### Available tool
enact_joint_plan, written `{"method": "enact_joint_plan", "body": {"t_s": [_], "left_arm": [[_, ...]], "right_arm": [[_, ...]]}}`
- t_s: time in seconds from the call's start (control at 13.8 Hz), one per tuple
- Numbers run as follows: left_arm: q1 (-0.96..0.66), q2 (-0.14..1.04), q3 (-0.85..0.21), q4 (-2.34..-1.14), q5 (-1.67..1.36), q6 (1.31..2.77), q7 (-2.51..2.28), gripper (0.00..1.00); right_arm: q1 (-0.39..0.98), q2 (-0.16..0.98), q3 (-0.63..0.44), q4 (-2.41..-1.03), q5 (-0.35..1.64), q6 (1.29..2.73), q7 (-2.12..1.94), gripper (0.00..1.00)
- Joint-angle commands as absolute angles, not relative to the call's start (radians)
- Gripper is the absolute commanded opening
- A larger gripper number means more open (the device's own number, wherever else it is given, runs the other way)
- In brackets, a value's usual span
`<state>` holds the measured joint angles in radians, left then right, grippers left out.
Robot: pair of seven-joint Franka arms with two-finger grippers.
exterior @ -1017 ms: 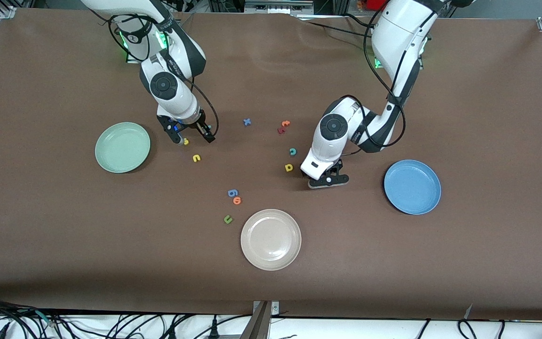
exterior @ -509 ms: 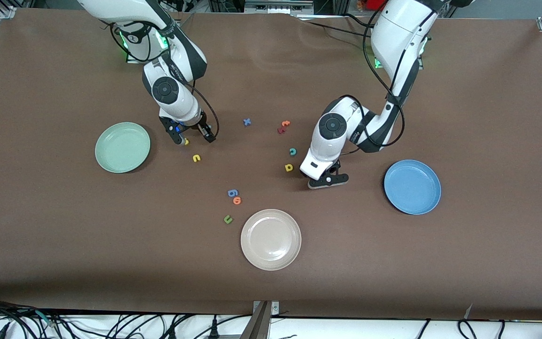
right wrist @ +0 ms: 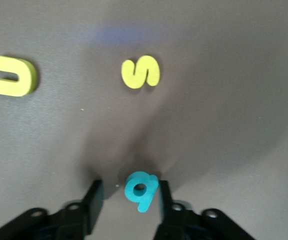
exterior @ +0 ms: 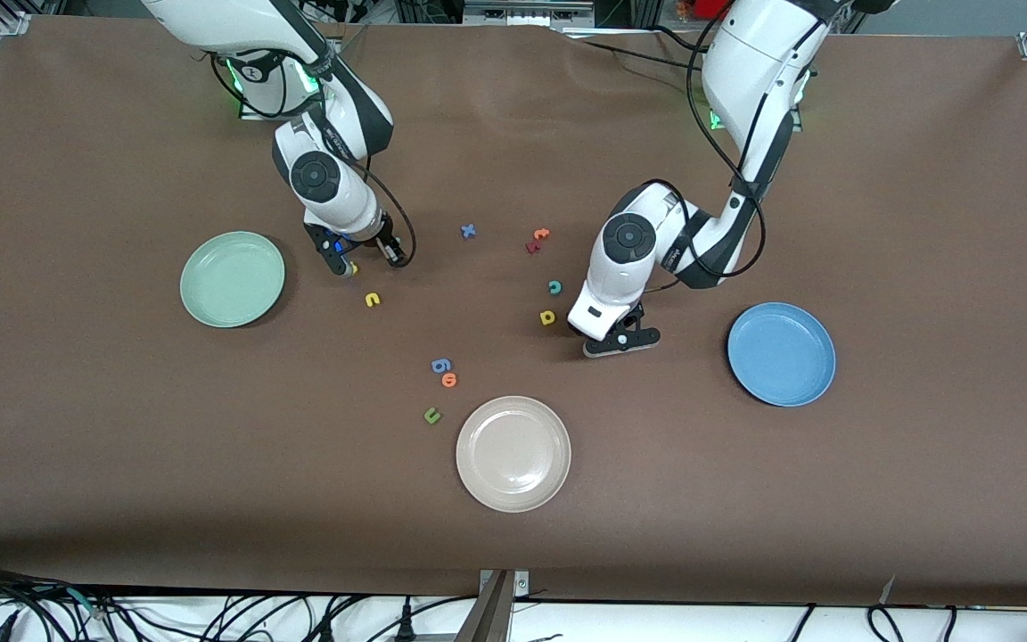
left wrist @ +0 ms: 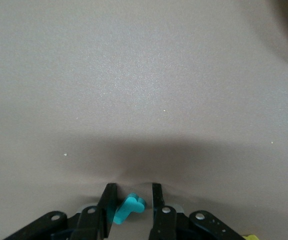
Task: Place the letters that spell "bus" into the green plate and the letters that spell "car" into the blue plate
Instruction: 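Grasp the teal q with the right gripper while the left gripper grasps teal r, then drop the q on the green plate while the left gripper carries r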
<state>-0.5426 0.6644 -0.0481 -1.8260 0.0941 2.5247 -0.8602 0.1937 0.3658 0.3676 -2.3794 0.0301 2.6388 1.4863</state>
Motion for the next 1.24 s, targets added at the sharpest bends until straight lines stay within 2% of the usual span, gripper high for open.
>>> {"method": "enact_joint_plan", "body": {"t_s": [0.0,0.22,0.29,0.51,0.65,0.8,1.02,1.16], "left_arm": [[-0.558,0.681,-0.040,-1.816,0.114,2.497,-0.885,0.34],[-0.560,0.681,-0.041,-1.816,0.114,2.494,-0.884,0.35],[-0.560,0.681,-0.043,-1.816,0.114,2.494,-0.884,0.35],[-0.561,0.681,-0.044,-1.816,0.115,2.477,-0.884,0.35],[-0.561,0.681,-0.044,-1.816,0.114,2.477,-0.884,0.35],[-0.561,0.681,-0.044,-1.816,0.114,2.470,-0.884,0.35],[-0.561,0.681,-0.044,-1.816,0.114,2.462,-0.885,0.34],[-0.572,0.681,-0.044,-1.816,0.114,2.441,-0.900,0.31]], "right_arm": [[0.186,0.365,0.374,-2.395,0.046,2.649,1.486,0.26],[0.186,0.365,0.374,-2.395,0.046,2.649,1.482,0.03],[0.186,0.362,0.374,-2.393,0.046,2.645,1.471,0.00],[0.186,0.324,0.374,-2.388,0.046,2.604,1.479,0.00],[0.186,0.250,0.368,-2.358,0.046,2.445,1.474,0.00],[0.186,0.177,0.318,-2.272,0.052,2.210,1.442,0.00],[0.186,0.156,0.212,-2.049,0.054,1.836,1.281,0.00],[0.186,0.156,0.106,-1.949,0.054,1.700,1.096,0.00]]}}
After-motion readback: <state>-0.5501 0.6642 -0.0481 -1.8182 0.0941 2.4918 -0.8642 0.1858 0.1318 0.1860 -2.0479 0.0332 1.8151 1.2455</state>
